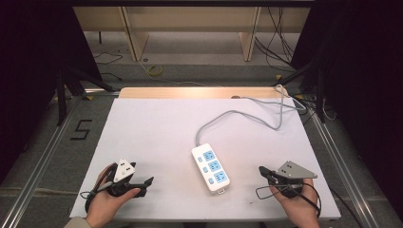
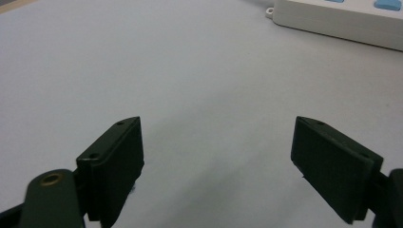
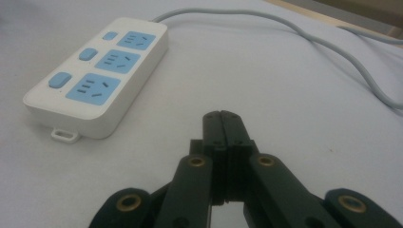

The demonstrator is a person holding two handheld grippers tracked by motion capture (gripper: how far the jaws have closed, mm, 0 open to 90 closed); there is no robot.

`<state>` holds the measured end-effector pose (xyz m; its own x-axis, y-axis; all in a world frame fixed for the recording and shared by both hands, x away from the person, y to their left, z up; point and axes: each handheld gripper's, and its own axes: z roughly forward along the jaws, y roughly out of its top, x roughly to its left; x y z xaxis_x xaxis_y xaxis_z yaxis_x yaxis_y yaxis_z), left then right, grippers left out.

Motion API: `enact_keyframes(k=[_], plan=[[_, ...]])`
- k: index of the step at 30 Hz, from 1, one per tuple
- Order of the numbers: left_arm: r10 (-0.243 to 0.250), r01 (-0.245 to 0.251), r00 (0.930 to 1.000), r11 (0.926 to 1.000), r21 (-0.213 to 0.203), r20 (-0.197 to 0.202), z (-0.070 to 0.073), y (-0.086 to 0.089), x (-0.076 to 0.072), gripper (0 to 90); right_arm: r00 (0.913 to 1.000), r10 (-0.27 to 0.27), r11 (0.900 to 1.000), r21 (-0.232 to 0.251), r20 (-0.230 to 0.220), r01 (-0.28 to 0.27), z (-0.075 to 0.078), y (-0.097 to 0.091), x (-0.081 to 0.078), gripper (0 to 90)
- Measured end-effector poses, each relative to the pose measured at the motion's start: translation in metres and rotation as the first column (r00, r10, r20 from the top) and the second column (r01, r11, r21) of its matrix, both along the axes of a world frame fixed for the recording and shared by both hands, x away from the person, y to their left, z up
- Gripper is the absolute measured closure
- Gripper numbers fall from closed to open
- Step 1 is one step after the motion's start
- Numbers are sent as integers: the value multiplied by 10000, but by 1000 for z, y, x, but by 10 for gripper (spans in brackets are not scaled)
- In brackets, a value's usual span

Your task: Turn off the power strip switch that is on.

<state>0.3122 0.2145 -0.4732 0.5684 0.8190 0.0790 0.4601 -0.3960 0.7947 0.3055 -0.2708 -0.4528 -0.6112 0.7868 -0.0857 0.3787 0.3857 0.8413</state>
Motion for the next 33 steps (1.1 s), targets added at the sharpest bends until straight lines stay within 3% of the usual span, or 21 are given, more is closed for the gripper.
enact_keyframes(k=[33], plan=[[59,-58,10000,9999,116,-53,-2,0,2,180,9978,414,9991,-113,-508,-421,10,12,12,900]])
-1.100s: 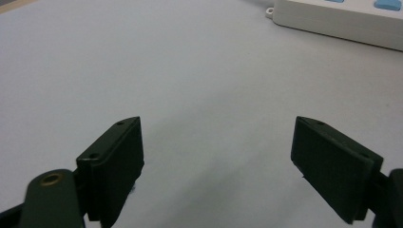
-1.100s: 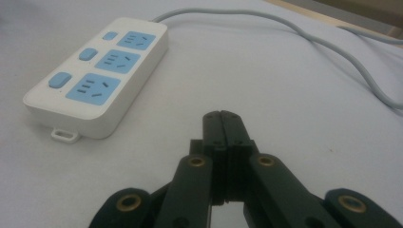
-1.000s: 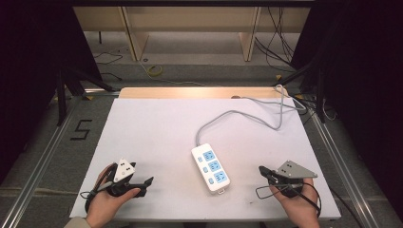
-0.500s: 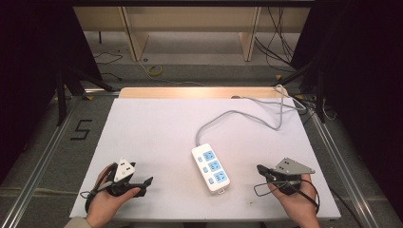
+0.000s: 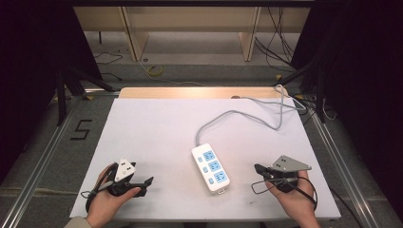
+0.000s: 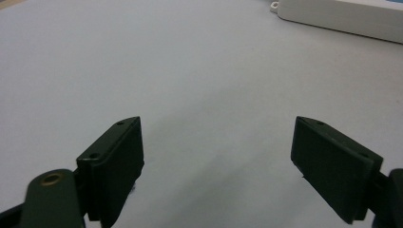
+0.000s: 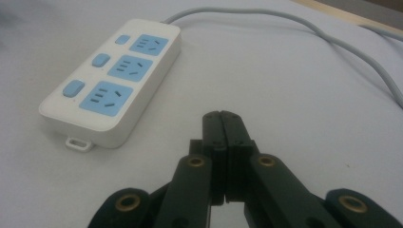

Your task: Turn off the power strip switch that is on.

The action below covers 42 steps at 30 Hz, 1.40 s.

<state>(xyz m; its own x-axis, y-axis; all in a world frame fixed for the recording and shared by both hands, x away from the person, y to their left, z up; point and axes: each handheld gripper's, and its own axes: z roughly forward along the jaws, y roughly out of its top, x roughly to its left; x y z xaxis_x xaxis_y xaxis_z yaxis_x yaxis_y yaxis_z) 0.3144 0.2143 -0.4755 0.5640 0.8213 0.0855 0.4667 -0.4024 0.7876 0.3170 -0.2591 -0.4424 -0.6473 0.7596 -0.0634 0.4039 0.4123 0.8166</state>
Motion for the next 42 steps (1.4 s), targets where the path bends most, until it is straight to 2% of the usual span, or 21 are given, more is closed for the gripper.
enact_keyframes(k=[14,42], plan=[[-51,52,10000,9999,124,-43,-1,-1,1,180,9998,188,9998,-58,-111,-189,6,7,3,900],[-95,97,9999,9999,109,-115,-2,-2,1,186,9970,398,9984,-383,-664,-424,13,24,16,900]])
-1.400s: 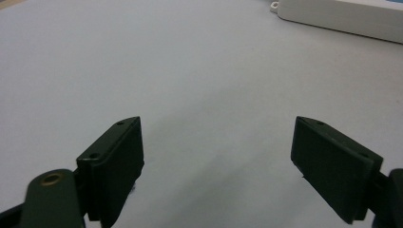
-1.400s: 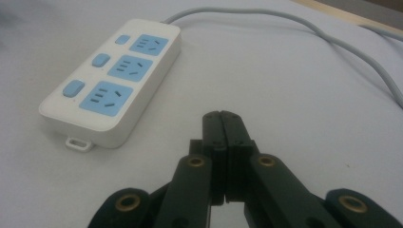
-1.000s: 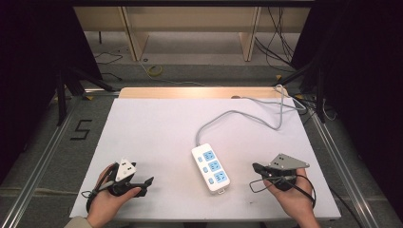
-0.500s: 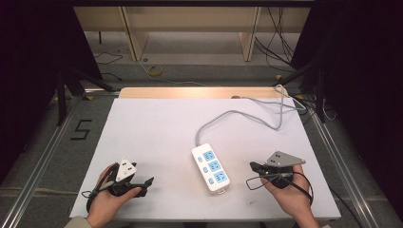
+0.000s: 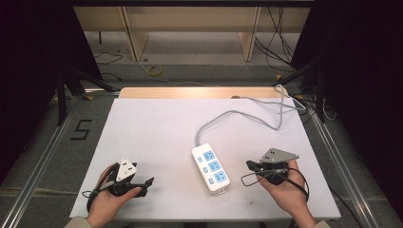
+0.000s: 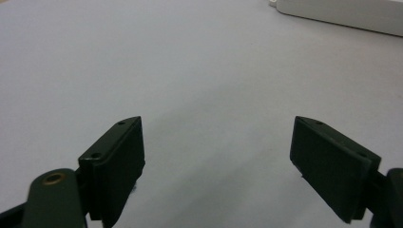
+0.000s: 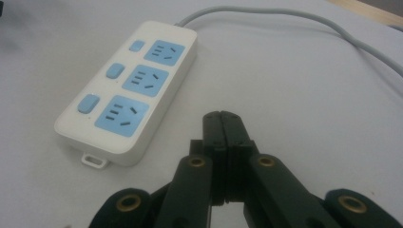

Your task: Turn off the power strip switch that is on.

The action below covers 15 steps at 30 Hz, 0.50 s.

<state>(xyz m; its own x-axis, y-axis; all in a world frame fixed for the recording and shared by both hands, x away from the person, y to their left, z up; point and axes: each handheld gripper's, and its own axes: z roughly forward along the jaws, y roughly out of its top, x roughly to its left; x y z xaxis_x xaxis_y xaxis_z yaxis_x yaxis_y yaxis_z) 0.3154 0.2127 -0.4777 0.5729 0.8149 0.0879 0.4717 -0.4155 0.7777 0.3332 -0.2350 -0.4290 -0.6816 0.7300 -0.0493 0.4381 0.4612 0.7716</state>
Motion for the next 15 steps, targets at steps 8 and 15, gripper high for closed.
enact_keyframes(k=[8,15], plan=[[-9,9,10000,10000,25,13,0,0,0,188,9999,81,9999,-60,-96,-82,3,8,4,900],[-39,39,10000,10000,53,26,0,0,0,189,9996,195,9997,-141,-179,-198,6,13,7,900]])
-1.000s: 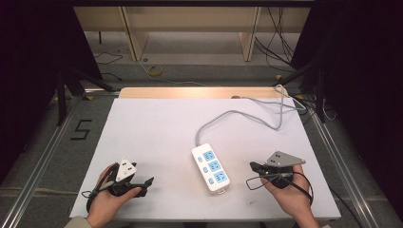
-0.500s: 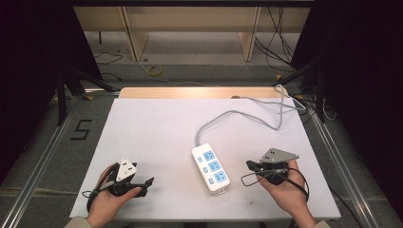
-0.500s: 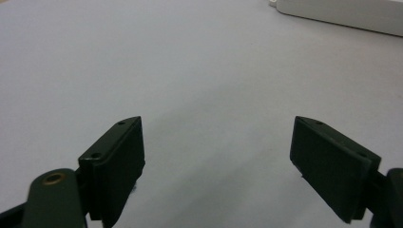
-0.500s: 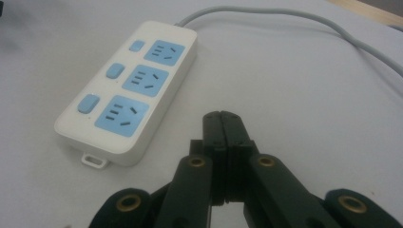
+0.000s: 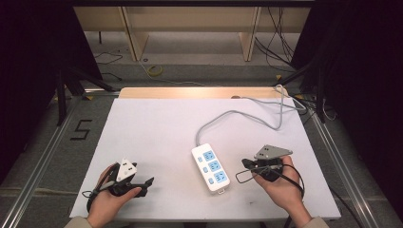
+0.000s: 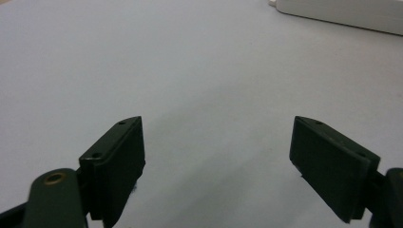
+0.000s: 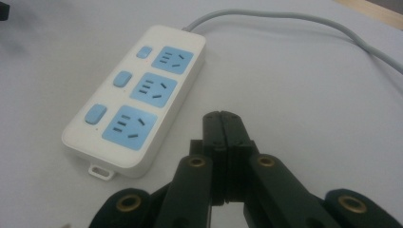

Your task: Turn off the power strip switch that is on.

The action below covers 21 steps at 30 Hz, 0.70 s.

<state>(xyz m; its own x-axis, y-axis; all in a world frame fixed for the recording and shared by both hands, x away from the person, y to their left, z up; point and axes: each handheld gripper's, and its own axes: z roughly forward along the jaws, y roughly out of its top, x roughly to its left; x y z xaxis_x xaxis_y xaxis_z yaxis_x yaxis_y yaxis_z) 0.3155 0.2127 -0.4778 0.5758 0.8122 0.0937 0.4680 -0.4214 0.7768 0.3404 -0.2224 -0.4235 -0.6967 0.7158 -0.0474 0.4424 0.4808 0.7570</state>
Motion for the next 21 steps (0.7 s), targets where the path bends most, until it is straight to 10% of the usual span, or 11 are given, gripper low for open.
enact_keyframes(k=[21], plan=[[-54,54,10000,10000,78,4,0,-1,0,192,9997,195,9998,-69,-126,-196,10,15,11,900]])
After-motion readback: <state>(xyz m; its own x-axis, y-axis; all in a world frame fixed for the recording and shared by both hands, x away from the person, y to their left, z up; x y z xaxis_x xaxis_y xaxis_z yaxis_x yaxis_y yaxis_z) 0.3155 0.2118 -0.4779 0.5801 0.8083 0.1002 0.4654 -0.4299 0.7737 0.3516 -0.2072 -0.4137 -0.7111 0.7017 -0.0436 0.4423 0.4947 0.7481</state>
